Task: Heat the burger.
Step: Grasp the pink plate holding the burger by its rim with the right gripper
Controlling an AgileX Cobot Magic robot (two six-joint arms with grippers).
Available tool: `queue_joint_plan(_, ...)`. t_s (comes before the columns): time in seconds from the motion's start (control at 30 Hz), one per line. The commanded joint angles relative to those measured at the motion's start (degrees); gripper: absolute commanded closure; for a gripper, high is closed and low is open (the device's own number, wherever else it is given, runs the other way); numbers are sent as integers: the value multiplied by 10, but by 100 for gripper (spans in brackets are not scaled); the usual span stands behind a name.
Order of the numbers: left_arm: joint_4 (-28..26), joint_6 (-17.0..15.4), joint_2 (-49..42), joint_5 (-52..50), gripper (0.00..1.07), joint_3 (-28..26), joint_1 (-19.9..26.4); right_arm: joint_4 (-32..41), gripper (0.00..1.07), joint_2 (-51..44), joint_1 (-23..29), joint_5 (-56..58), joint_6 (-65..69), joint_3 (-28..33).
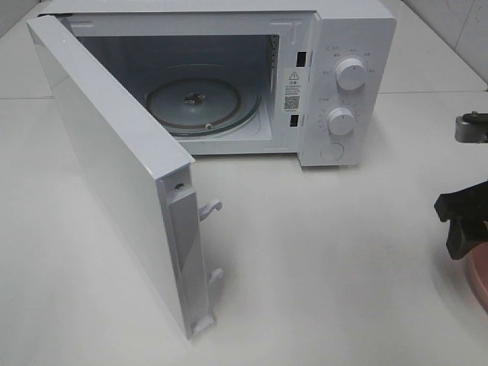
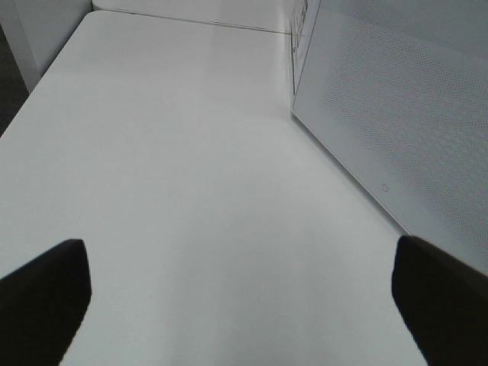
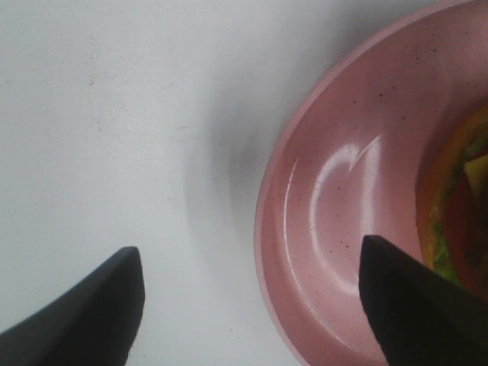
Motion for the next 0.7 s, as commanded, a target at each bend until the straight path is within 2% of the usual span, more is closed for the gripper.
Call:
queue_joint_plan(0.03, -1, -2, -1, -8, 7, 1, 2, 2, 31, -5, -4, -34, -3, 22)
queue_joint_plan(0.27, -1, -2, -1, -8, 7, 1, 2, -2, 31, 23, -4, -88, -3, 45)
queue_joint_plan(0.7, -1, -2, -1, -8, 7, 1, 2, -17, 31, 97, -4, -151, 15, 45)
